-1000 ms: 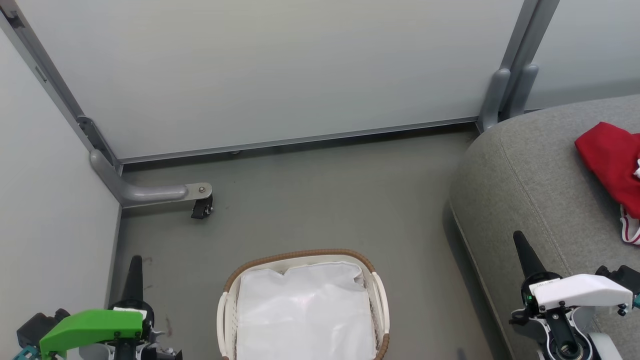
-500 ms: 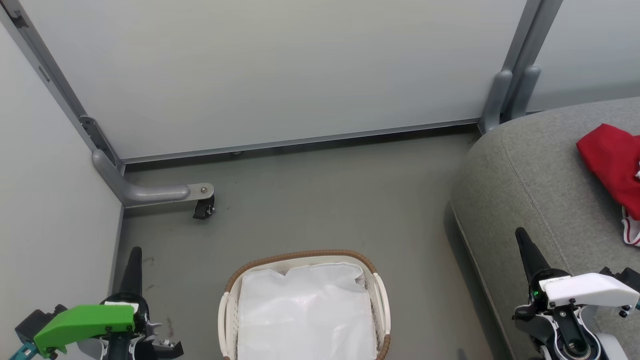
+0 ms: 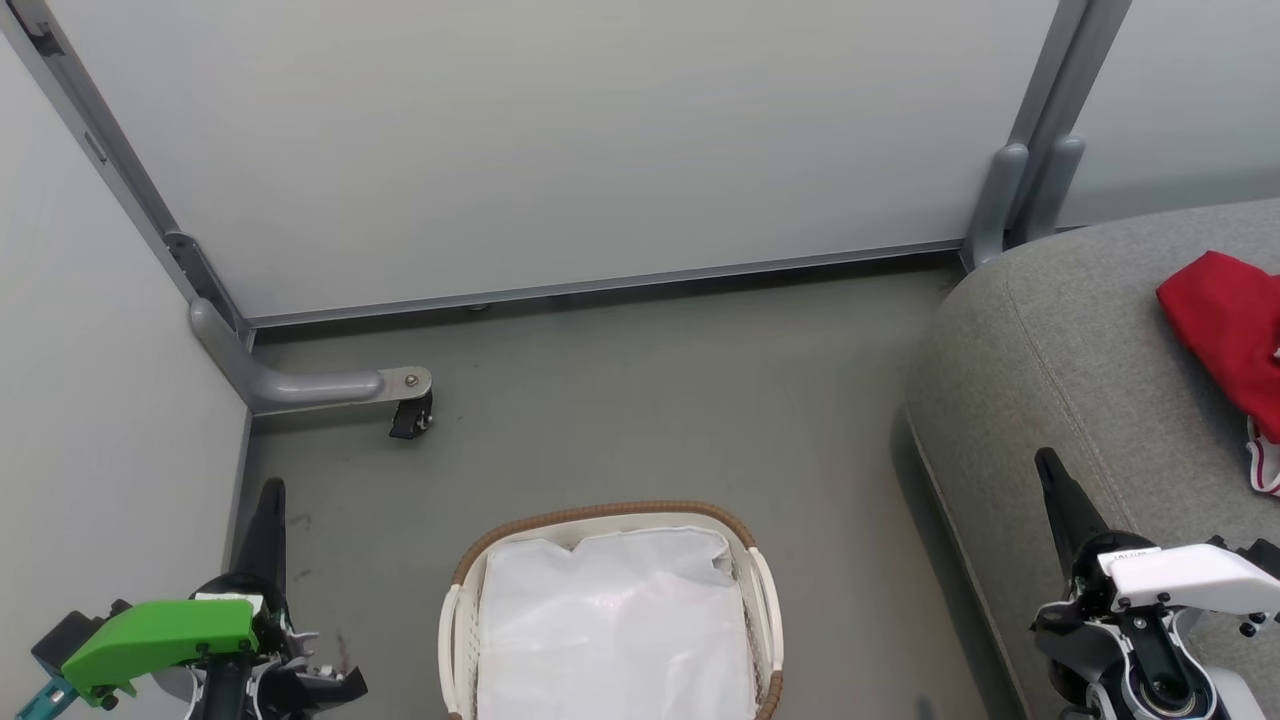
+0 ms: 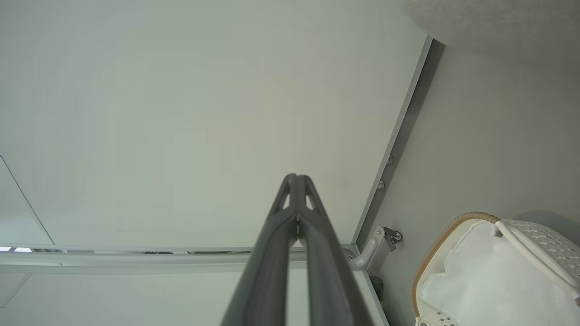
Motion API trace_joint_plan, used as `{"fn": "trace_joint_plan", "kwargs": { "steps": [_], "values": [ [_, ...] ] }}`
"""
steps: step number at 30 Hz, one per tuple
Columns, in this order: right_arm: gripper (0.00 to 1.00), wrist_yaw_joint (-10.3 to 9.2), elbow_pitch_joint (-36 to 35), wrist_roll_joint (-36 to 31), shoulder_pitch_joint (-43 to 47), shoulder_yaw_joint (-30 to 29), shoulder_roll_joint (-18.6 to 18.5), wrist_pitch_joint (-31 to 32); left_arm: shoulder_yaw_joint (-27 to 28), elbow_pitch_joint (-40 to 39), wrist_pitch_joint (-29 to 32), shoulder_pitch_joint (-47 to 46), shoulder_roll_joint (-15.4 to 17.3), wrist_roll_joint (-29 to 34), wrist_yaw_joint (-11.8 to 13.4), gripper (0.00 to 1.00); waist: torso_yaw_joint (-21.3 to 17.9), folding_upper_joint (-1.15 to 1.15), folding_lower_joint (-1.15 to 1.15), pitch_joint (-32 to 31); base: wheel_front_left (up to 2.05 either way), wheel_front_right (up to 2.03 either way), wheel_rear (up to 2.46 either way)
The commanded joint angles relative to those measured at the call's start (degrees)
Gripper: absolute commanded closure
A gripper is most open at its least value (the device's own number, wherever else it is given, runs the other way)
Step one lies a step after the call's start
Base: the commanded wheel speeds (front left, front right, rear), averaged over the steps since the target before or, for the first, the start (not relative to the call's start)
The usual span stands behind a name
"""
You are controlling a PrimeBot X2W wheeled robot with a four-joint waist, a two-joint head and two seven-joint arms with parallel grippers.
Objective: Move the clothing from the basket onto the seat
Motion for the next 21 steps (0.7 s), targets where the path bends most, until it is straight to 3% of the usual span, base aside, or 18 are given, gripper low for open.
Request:
{"fn": "trace_joint_plan", "kwargs": {
  "steps": [1, 12, 21],
  "values": [
    [1.00, -0.01, -0.5, 1.4, 0.5, -0.2, -0.4, 0.5, 0.3, -0.5, 0.3, -0.9, 0.4, -1.3, -0.3, 1.00, 0.0, 0.00, 0.00, 0.0, 0.00, 0.00, 0.00],
    [1.00, -0.02, -1.1, 5.8, 0.6, -0.7, -0.4, 1.6, 0.4, -0.9, 1.4, -1.3, 0.4, -5.3, -0.3, 1.00, 0.3, 0.00, 0.00, -0.2, 0.00, 0.00, 0.00],
    [1.00, -0.02, -1.1, 5.6, 0.6, -0.6, -0.4, 1.5, 0.4, -0.8, 1.4, -1.2, 0.4, -5.1, -0.3, 1.00, 0.3, 0.00, 0.00, -0.2, 0.00, 0.00, 0.00]
  ]
}}
